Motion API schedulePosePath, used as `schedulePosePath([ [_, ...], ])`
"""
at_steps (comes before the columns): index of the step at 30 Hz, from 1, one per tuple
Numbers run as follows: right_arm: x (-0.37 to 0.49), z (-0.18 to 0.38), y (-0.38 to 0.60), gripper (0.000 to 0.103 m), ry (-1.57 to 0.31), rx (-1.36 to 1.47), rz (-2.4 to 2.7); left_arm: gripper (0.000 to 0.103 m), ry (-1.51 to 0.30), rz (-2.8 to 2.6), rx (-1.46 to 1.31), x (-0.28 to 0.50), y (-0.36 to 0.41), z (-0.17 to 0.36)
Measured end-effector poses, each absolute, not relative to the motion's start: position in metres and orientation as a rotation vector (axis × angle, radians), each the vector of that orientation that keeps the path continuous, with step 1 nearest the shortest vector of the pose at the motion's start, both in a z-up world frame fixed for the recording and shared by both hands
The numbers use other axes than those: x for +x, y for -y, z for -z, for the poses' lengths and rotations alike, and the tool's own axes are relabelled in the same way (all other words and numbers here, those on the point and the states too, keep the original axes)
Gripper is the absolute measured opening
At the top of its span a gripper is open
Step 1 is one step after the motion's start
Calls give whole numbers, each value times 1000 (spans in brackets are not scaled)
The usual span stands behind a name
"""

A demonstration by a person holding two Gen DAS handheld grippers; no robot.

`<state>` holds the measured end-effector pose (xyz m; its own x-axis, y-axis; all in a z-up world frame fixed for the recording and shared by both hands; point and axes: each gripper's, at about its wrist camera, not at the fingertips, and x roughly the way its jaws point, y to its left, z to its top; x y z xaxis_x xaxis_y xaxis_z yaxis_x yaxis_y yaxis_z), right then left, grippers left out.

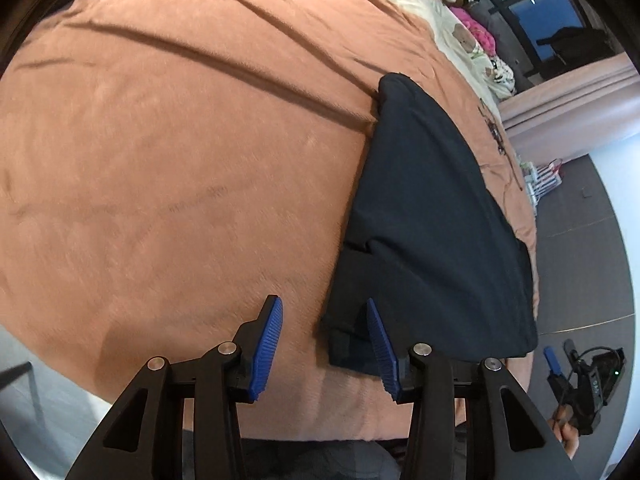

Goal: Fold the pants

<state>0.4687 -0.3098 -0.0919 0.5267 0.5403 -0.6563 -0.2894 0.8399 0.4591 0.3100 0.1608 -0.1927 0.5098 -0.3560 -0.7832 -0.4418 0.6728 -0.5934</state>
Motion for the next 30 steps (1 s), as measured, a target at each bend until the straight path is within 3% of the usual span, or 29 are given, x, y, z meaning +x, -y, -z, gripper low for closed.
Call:
schedulePosePath([
  [1, 472, 94, 305, 61, -891, 301, -510, 43, -1066, -53, -888, 309, -159, 194],
  [3, 479, 100, 289, 61, -903, 265, -516, 12, -1057, -39, -905, 307, -155, 196],
  [6, 488, 109, 273, 56, -931, 228, -517, 4, -1046, -39, -921, 299, -152, 197],
  [20, 501, 137, 241, 55, -1009, 194, -506, 0, -1024, -52, -916, 265, -143, 184],
  [22, 501, 137, 239, 55, -1002, 191, -516, 4, -1000, -50, -919, 267, -148, 178],
  [24, 500, 137, 237, 55, -992, 200, -535, 20, -989, -54, -924, 273, -151, 176],
  [25, 500, 138, 237, 55, -986, 203, -542, 22, -989, -60, -925, 276, -152, 177],
  [30, 497, 147, 239, 55, -988, 190, -557, 23, -1007, -71, -943, 291, -155, 193],
])
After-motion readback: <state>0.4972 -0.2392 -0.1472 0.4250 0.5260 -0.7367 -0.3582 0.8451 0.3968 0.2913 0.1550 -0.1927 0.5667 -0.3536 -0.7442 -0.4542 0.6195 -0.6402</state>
